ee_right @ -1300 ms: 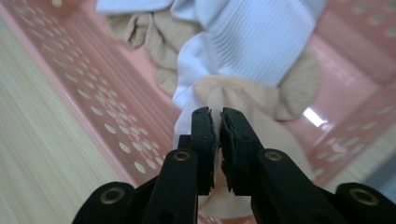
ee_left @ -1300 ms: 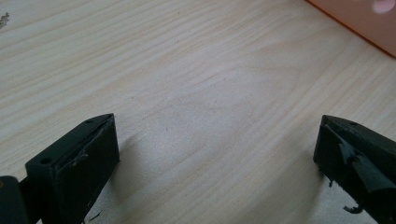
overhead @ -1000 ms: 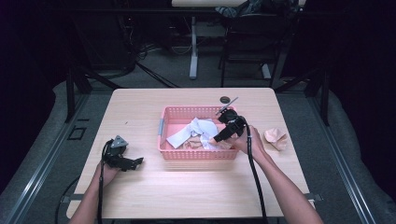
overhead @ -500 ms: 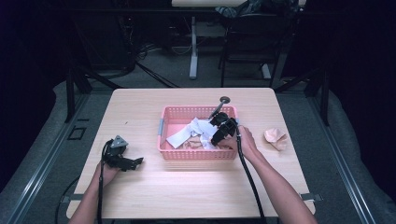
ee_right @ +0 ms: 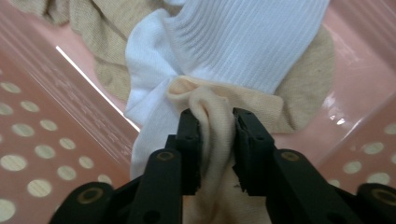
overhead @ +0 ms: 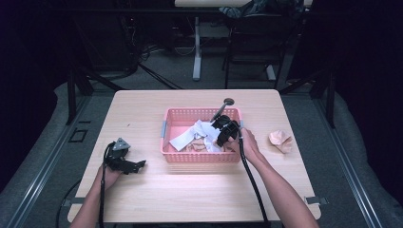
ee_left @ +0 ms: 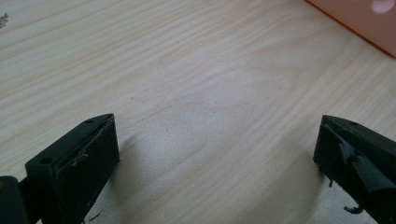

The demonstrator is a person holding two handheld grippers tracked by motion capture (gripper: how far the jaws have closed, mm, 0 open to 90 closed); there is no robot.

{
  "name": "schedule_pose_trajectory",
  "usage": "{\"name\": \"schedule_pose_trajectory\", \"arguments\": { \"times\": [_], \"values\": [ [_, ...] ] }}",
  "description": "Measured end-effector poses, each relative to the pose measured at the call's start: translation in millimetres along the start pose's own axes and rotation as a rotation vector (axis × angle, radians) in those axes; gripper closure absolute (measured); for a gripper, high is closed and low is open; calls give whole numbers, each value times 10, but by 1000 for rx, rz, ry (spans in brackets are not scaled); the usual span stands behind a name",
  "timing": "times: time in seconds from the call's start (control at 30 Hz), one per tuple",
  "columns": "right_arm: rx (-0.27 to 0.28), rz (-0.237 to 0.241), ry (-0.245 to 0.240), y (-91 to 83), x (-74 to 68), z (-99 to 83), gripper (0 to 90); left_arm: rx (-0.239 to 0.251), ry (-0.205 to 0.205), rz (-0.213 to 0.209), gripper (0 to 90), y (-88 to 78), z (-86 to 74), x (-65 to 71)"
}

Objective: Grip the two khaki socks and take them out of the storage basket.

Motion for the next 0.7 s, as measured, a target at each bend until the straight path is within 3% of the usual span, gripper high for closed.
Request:
{"name": "schedule_pose_trajectory", "arguments": {
  "times": [0.17, 0.3, 0.7],
  "values": [
    [50, 19, 23, -134, 27, -17, 784, -1, 3, 0, 0, 0, 0, -2],
    [53, 16, -1, -237, 38, -15, 787, 0, 3, 0, 0, 0, 1, -2],
    [145, 46, 7, -562, 31, 19, 791, 0, 0, 1, 0, 0, 0, 0]
  ]
}}
Point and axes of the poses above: each handheld gripper's, and its own axes: y roughly forward along the jaws, z roughly out of its top, x roughly to its right, the point moved 2 cm from there along y, roughly forward along the jaws, and after that the axes turned 8 degrees about y, right-handed, at the moved point
